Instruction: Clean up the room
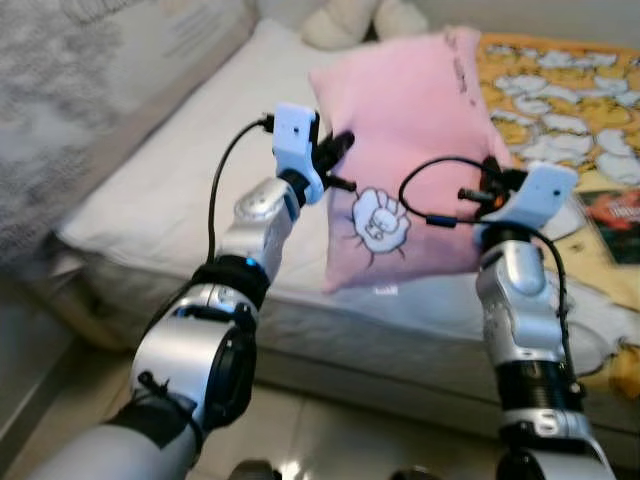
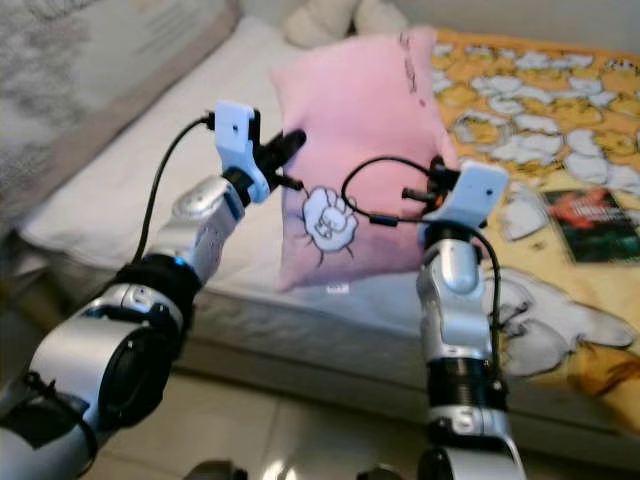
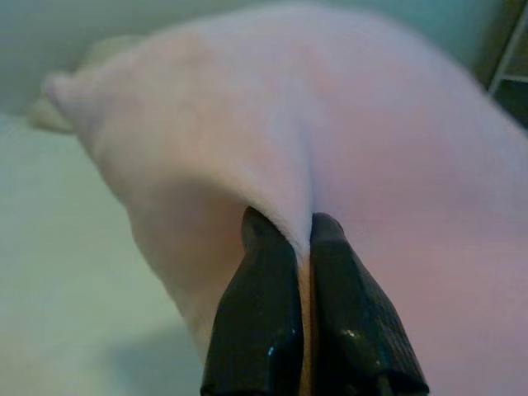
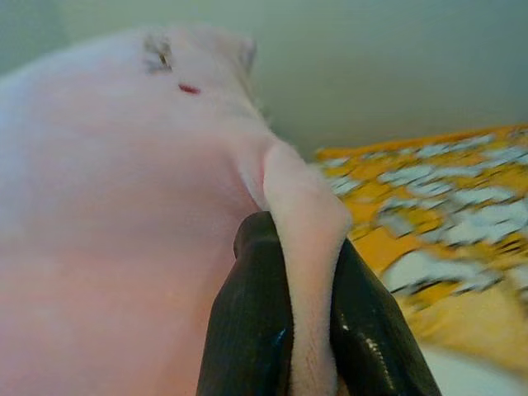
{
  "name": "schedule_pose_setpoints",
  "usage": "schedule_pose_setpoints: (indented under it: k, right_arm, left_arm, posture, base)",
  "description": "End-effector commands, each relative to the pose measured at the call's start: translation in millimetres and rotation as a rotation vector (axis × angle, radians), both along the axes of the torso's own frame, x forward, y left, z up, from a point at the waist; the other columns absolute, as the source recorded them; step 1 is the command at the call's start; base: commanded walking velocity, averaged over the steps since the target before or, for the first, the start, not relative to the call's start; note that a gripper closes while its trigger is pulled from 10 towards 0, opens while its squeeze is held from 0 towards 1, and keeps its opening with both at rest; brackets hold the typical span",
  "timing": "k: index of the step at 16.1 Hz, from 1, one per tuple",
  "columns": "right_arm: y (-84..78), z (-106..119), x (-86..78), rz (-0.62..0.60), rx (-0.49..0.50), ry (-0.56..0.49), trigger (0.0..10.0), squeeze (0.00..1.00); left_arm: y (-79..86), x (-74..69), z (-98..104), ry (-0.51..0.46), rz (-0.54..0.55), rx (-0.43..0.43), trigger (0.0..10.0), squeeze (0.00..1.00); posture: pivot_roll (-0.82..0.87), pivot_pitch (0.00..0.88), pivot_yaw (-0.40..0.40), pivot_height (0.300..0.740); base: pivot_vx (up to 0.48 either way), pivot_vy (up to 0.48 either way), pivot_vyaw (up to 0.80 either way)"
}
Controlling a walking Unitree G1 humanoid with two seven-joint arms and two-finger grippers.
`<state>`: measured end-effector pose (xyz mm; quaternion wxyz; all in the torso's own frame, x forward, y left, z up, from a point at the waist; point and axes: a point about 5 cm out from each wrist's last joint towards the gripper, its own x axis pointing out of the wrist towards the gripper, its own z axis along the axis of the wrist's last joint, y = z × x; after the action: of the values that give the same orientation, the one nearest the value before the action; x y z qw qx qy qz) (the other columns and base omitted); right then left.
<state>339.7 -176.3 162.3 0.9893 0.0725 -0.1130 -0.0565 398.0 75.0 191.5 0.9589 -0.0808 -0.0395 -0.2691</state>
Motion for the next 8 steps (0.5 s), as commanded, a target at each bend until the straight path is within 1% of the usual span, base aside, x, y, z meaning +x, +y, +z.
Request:
schedule_pose_setpoints:
  k: [1,5,7,8]
  right_arm:
    - [-8.9,7.9,0.1,-0.043,-0.007,-0.033,10.0,0.0]
    - [-6.2,3.3,-0.2,-0.029,-0.005,-0.016,10.0,0.0]
    - [-5.0,1.3,-0.4,-0.022,-0.007,-0.007,10.0,0.0]
    - [-4.5,0.8,-0.7,-0.021,-0.007,-0.007,10.0,0.0]
  left_arm:
    - [14.6,4.5,14.3,-0.056,0.062,-0.01,10.0,0.0]
    - [20.2,5.7,13.0,-0.049,0.097,0.009,10.0,0.0]
    - [21.9,5.3,7.6,-0.046,0.129,0.074,10.0,0.0]
    - [22.2,5.0,6.6,-0.044,0.131,0.071,10.0,0.0]
  posture:
    - [0.02,0.0,0.017,0.74]
    - [0.02,0.0,0.013,0.74]
    - [0.03,0.002,0.012,0.74]
    - [0.03,0.003,0.012,0.74]
  base:
    - [0.0,0.48,0.0]
    - [0.0,0.48,0.0]
    - [0.0,0.0,0.0]
    - [0.0,0.0,0.0]
